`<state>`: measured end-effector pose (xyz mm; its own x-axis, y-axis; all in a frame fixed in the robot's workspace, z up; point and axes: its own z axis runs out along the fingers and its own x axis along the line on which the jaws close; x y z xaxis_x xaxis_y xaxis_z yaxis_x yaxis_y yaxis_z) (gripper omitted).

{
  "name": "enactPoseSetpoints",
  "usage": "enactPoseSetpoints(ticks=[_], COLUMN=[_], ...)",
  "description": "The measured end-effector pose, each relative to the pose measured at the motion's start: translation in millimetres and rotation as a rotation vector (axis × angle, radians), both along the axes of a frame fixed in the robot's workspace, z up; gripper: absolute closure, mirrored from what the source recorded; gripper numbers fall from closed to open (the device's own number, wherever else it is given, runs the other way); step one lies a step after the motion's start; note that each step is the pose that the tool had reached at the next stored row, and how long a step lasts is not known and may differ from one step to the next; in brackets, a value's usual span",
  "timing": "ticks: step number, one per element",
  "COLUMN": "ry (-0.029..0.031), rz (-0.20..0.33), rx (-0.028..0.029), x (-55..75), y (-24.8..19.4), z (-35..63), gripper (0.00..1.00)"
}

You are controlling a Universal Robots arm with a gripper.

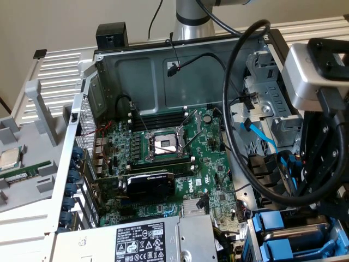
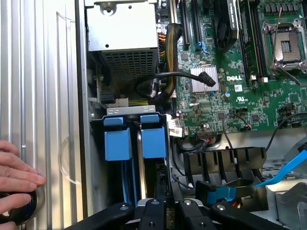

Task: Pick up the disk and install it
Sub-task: 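Insert the first disk wire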

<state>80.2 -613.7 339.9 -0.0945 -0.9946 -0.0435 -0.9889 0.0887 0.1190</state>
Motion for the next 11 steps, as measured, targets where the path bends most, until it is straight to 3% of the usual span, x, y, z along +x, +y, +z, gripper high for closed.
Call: enactPoseSetpoints(ticks=[5, 11], ry=[-0.0183, -0.0214], rz=[0.000, 0.000], rx=[0.0001, 0.0004], x=[-0.3, -1.2], y=[0.1, 0.1], z=[0.0, -0.1], gripper=[0.84, 0.84])
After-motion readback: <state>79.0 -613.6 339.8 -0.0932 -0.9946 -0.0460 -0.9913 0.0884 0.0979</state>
